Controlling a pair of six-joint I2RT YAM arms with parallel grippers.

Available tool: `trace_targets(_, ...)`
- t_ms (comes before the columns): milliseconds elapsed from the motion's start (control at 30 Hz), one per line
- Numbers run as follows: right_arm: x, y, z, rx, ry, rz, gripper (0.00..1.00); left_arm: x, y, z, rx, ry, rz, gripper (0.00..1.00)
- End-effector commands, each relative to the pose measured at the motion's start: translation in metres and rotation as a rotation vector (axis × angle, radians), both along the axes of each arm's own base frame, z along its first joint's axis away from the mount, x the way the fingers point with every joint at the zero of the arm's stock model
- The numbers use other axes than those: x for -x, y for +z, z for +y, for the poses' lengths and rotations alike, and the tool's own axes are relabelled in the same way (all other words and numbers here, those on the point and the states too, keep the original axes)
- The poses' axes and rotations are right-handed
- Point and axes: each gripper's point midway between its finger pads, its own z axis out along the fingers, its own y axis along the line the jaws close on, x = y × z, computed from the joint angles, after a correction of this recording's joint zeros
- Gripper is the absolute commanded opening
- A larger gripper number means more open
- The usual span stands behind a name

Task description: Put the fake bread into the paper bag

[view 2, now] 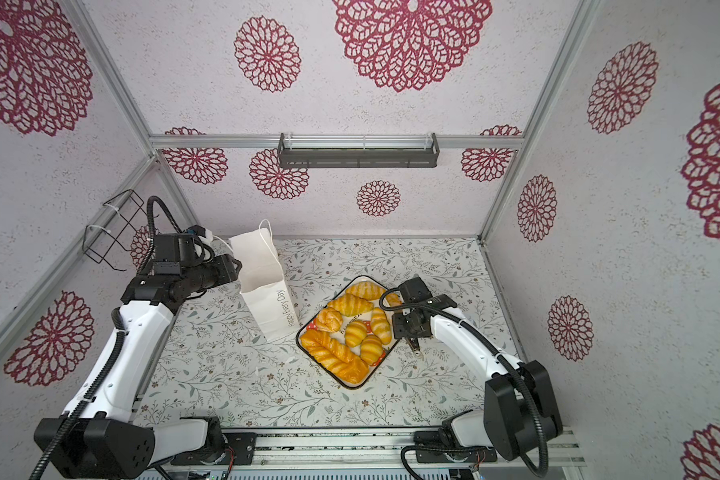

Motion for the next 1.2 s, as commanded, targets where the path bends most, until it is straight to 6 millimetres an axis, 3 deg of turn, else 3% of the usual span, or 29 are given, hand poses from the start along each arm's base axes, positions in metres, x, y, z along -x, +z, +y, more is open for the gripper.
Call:
trace_targets(0,-0.012,0.009,0.002,0.004,0.005,-0.048,0.49,0.003,0.004,0.007,-0.022,0.020,-0.017,0.49)
trace_targets(500,-0.020,-0.004,0.002,0.031,0.009,-0.027,0.50,0.002,0.003,0.008,-0.023,0.016,-0.015,0.34)
trace_targets(933,-0.023,-0.009,-0.002,0.023,-0.002,-0.018,0.46,0.001,0.002,0.007,-0.022,0.012,-0.014,0.30)
trace_targets(1167,-0.023,-0.001,-0.006,0.028,-0.018,-0.044,0.36,0.000,0.003,0.005,-0.011,0.007,-0.015,0.17)
